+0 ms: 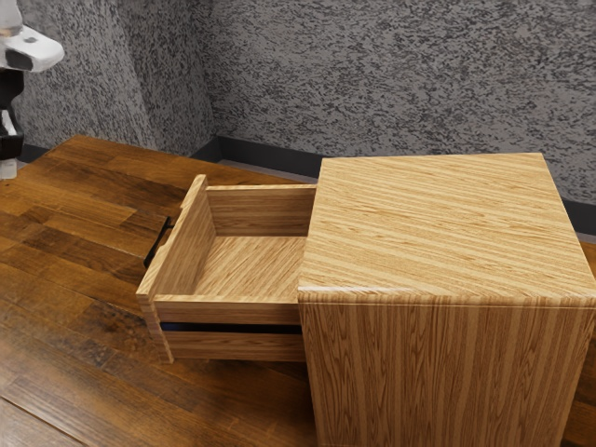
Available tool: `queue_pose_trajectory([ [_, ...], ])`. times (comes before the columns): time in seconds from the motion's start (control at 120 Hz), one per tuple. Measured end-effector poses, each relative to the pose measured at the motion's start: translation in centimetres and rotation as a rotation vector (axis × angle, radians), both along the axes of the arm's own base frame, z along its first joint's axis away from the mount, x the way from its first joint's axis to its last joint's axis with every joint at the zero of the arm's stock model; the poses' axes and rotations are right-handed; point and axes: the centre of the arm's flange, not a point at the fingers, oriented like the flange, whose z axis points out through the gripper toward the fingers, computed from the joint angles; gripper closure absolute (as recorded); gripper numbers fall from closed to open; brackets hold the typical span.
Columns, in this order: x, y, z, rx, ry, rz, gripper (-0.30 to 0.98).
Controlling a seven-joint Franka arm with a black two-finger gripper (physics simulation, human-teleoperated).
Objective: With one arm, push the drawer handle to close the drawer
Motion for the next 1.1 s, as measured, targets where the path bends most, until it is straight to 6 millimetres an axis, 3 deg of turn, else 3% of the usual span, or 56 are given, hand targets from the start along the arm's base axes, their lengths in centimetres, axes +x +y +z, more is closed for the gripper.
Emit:
queue_pose_trajectory([
  [0.158,1.6,-0.7,-6.1,0.012,-0.022,-0.080,0.77],
  [0.325,2.8,-1.6,-10.1,-0.003,-0.118,-0.184,0.78],
  [0.517,3.5,-3.6,-12.6,-0.019,-0.240,-0.313,0.78],
  [0.75,2.9,-6.6,-15.8,-0.086,-0.344,-0.452,0.78],
  [0.917,3.1,-8.8,-16.7,-0.132,-0.423,-0.539,0.79],
  [1.1,3.4,-11.0,-16.4,-0.159,-0.501,-0.614,0.79],
])
